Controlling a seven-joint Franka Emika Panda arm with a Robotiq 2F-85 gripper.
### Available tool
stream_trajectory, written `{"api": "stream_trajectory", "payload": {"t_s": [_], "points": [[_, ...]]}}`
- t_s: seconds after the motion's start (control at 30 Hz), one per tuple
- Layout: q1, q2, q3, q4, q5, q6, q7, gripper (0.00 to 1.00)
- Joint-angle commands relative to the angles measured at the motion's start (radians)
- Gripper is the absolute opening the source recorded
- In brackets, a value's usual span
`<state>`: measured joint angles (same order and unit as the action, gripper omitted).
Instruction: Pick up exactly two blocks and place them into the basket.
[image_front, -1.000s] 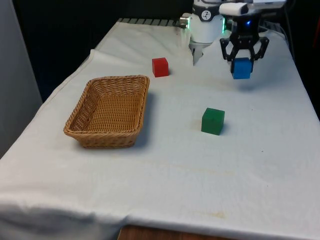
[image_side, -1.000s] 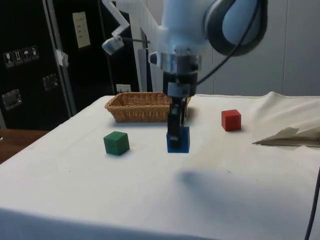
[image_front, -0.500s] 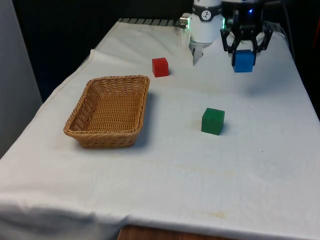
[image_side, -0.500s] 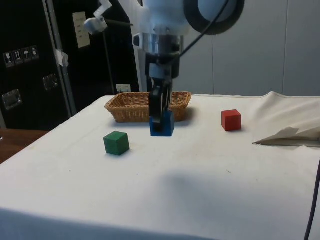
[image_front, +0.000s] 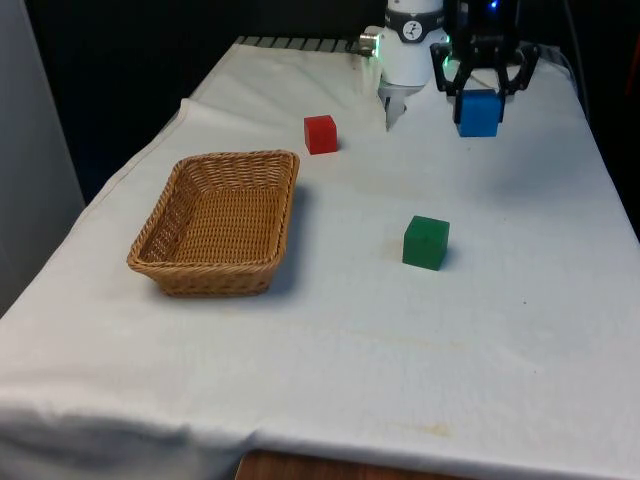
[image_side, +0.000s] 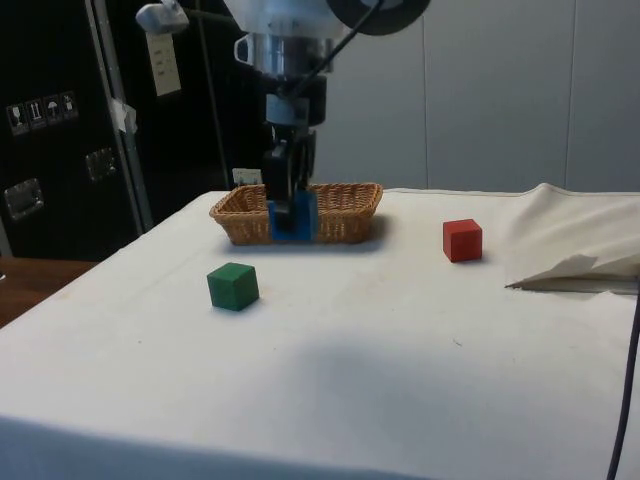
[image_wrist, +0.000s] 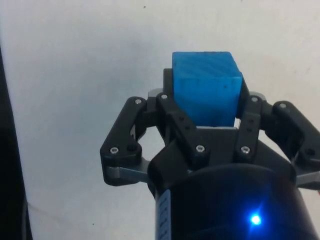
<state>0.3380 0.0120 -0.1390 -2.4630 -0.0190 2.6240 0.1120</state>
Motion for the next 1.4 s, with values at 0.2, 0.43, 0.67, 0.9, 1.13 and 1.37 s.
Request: {"api": "stream_trajectory", "payload": {"t_s": [0.2, 0.43, 0.67, 0.9, 1.13, 1.37], "points": [[-0.005, 0.019, -0.029, 0.058, -0.045, -0.044, 0.003, 0.02], [-0.007, 0.039, -0.054, 0.087, -0.059, -0.048, -0.013, 0.02], [-0.008, 0.075, -0.090, 0.116, -0.058, -0.032, -0.050, 0.02], [-0.013, 0.129, -0.132, 0.138, -0.053, 0.014, -0.095, 0.02], [-0.016, 0.169, -0.168, 0.156, -0.053, 0.050, -0.127, 0.02], [-0.021, 0.185, -0.200, 0.168, -0.046, 0.060, -0.166, 0.02]]}}
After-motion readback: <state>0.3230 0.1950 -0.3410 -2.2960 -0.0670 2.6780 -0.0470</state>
